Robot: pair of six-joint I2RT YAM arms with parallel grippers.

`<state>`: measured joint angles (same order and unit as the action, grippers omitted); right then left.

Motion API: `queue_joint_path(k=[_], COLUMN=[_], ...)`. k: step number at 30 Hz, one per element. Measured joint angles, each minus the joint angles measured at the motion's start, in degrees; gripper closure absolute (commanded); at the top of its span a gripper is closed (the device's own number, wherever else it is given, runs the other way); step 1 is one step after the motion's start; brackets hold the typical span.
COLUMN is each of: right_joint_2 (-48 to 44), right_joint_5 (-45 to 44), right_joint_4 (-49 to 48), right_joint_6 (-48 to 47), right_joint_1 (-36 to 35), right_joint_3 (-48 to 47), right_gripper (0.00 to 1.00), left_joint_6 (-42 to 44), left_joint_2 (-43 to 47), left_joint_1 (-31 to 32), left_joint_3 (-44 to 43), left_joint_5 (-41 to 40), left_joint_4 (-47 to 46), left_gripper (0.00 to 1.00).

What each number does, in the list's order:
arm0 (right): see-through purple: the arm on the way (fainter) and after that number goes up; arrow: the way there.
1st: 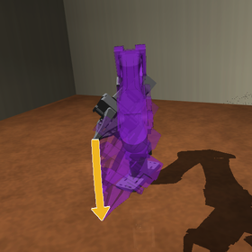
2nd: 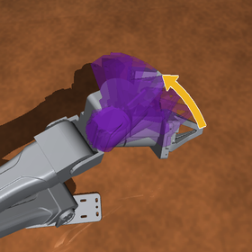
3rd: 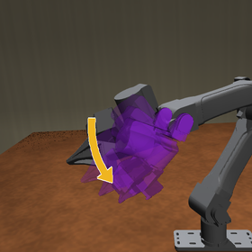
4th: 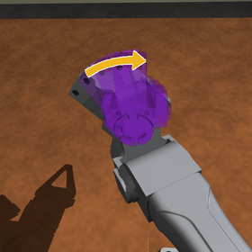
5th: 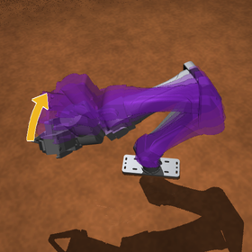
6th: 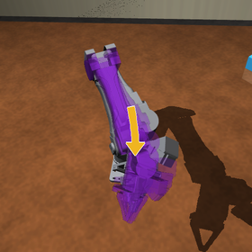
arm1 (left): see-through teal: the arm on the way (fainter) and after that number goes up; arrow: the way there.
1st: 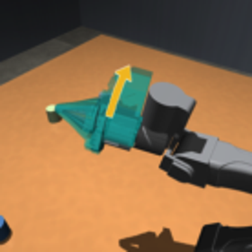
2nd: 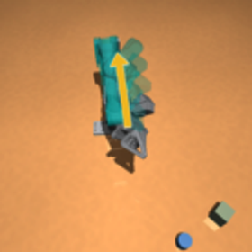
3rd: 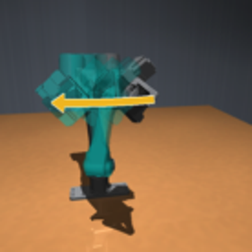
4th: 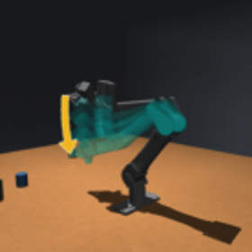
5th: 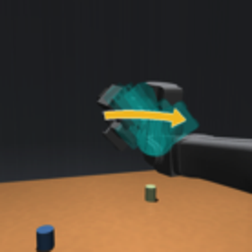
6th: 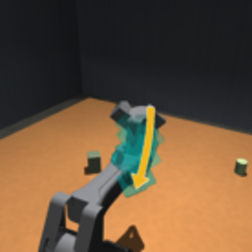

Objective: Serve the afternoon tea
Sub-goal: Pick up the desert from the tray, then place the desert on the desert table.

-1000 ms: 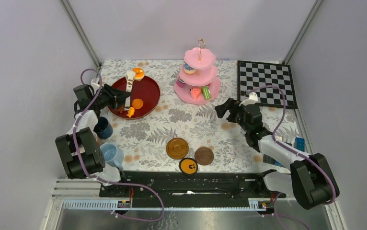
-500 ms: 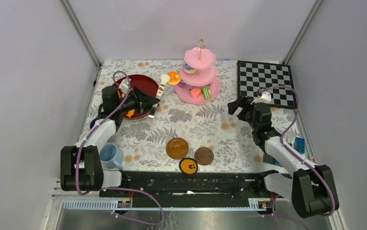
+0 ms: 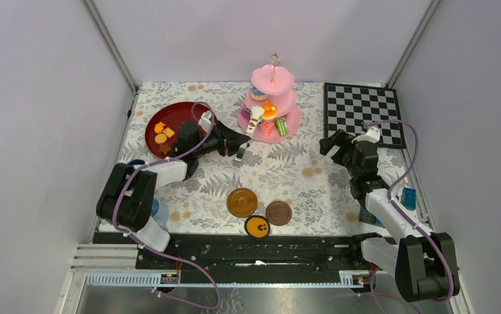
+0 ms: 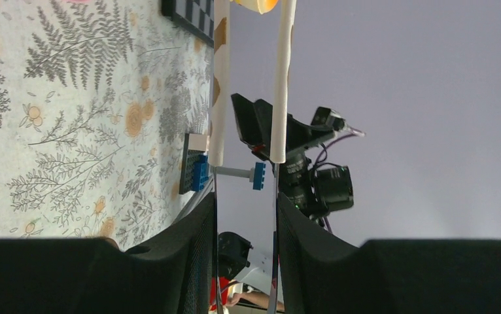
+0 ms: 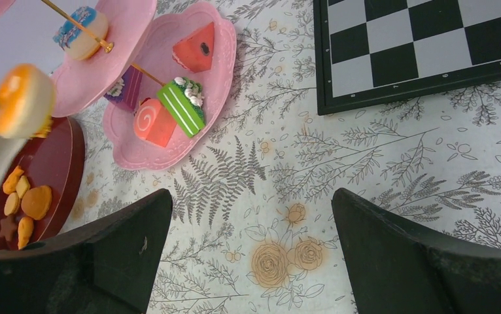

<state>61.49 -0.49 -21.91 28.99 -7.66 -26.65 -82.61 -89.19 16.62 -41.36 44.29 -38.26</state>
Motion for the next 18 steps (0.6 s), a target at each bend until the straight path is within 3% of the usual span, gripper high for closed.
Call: queue_joint_path(k=[10,18], right_joint_2=[-0.63,-0.66], right_joint_5=[1.75,3.04], right_joint_4=[-0.76,-1.75], right_joint_6=[0.85,1.42], right_joint_1=[0.96,1.09], right_joint_3=[1.73,2.10], right_gripper=[0.00,0.00], left_joint_6=[-4.94,-5.53], left_joint_2=[-9.40,-9.79], left_joint_1=[4.79,5.53], left_joint_3=[-3.19,-5.31], left_joint_5=[-6.23,-9.33], left_joint_4=[-6.14,-7.28], left_gripper=[1.00,1.00])
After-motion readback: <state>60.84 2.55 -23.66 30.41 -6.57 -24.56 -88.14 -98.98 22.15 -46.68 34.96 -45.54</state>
